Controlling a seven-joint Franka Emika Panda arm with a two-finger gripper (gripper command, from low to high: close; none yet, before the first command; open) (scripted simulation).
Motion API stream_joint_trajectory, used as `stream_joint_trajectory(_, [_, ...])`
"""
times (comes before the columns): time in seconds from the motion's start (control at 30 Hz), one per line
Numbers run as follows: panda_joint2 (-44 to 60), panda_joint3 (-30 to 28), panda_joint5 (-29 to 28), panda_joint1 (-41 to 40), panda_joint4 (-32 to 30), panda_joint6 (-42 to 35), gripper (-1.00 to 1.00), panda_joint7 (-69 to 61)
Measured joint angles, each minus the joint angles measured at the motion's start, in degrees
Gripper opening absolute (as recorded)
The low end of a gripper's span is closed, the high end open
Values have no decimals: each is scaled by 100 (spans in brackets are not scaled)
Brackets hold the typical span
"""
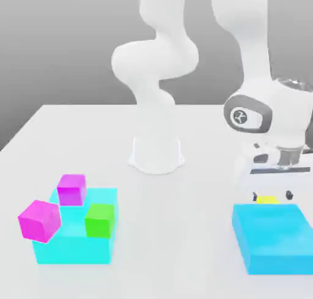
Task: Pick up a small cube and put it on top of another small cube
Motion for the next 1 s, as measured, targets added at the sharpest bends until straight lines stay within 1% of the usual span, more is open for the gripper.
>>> stream_joint_trajectory(0.03, [124,-149,-74,134,29,102,-100,65])
stream_joint_trajectory(0.2, [125,-149,-80,133,29,114,-100,71])
stream_joint_trajectory(0.23, [187,-224,-112,202,43,163,-100,100])
stream_joint_trajectory(0.3, [-20,-16,30,24,-8,-3,-100,-22])
stream_joint_trajectory(0.37, [-382,330,409,-235,-99,-277,-100,-319])
stream_joint_trajectory(0.43, [-793,632,941,-405,-200,-575,-100,-714])
stream_joint_trajectory(0.5, [-1183,765,1457,-502,-280,-862,-100,-1192])
stream_joint_trajectory(0.53, [-1324,755,1615,-655,-300,-970,-100,-1507])
stream_joint_trajectory(0.6, [-1561,641,1830,-1008,-319,-1167,-100,-2182])
stream_joint_trajectory(0.73, [-1979,314,2041,-1579,-339,-1539,-100,-3504])
stream_joint_trajectory(0.87, [-2367,-181,2055,-1913,-358,-1898,-100,-4707])
stream_joint_trajectory(1.0, [-2742,-788,1908,-2284,-379,-2250,-100,-5799])
